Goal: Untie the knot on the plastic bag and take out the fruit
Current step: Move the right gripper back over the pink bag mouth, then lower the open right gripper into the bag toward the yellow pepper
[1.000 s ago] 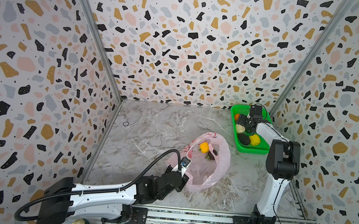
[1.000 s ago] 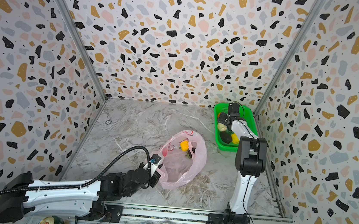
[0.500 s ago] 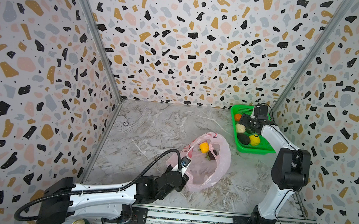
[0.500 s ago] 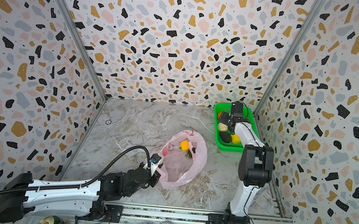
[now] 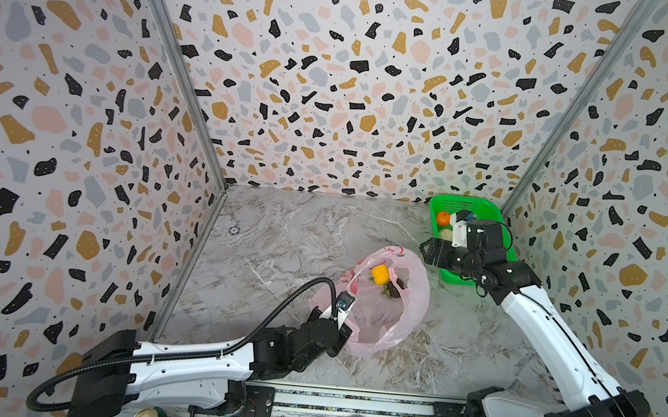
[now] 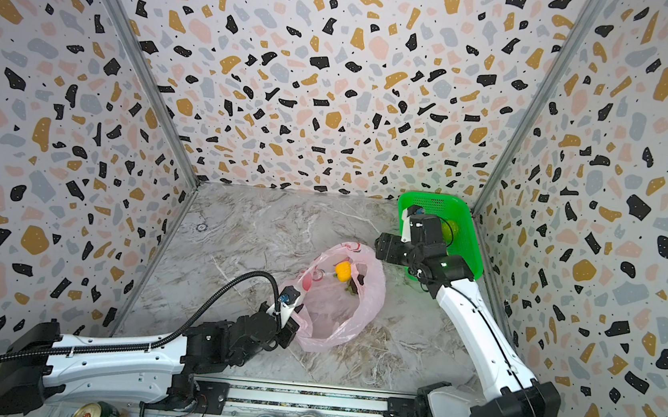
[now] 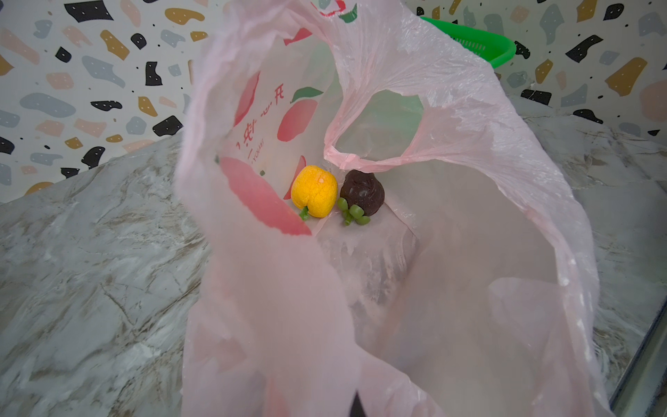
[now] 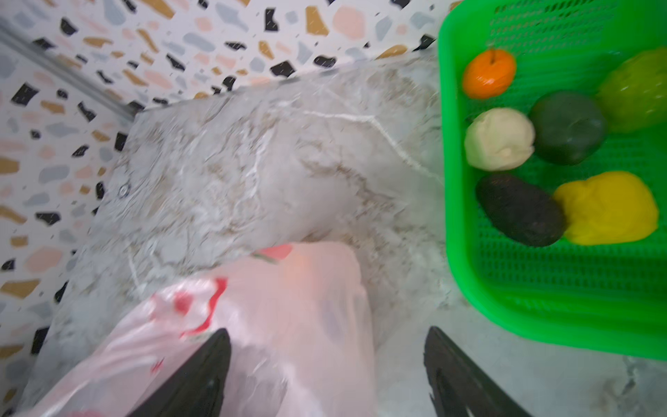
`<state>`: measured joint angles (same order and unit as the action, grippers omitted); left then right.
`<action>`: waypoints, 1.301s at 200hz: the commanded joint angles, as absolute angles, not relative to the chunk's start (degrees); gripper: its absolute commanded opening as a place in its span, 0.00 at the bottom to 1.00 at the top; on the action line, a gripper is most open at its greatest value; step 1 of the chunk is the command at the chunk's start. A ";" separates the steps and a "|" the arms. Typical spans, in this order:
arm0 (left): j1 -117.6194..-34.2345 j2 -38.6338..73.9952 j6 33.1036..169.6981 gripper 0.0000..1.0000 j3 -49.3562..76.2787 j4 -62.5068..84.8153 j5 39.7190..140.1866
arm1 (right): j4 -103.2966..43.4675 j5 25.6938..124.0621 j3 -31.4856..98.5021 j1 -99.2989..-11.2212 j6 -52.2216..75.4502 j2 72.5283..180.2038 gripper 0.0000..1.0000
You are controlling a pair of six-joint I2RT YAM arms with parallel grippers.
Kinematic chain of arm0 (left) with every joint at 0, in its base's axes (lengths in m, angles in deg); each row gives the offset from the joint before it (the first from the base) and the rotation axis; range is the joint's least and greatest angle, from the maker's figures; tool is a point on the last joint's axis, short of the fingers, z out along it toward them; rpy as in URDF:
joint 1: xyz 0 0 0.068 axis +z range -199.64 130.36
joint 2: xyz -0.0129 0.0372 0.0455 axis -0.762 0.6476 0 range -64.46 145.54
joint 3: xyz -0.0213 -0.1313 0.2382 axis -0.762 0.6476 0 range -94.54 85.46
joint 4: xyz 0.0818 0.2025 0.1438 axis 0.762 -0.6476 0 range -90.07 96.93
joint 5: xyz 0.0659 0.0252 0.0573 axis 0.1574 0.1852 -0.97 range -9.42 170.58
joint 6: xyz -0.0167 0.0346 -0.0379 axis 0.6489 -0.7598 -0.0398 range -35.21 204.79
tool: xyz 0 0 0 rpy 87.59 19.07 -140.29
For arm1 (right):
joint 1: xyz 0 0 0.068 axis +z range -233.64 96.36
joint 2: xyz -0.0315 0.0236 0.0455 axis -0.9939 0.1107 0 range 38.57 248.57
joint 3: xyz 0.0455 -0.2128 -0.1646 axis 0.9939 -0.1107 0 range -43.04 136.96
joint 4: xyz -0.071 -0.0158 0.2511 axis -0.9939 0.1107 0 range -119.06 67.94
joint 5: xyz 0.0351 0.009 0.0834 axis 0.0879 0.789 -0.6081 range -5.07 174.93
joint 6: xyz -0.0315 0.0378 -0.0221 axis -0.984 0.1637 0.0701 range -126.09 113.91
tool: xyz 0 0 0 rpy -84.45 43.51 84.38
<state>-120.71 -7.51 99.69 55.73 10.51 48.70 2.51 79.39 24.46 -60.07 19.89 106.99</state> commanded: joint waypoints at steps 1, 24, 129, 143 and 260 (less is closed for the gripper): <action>-120.83 -7.82 98.94 0.00 54.26 13.09 48.39 | 8.00 81.80 23.49 -52.27 25.88 103.64 0.84; -120.83 -7.59 98.97 0.00 54.24 13.34 48.54 | 7.67 85.48 23.14 -42.98 29.66 103.54 0.84; -120.84 -8.39 98.45 0.00 52.95 12.47 47.91 | -4.01 94.71 11.96 -27.75 29.48 112.57 0.77; -120.83 -8.48 98.33 0.00 52.94 12.47 47.89 | -5.48 94.52 10.75 -27.70 28.88 114.18 0.77; -120.83 -8.60 97.89 0.00 53.25 12.91 50.60 | -17.53 96.24 18.75 -34.02 25.61 133.77 0.75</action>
<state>-120.68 -7.58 98.68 54.63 11.23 49.71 -13.75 93.23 15.72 -32.73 26.12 133.46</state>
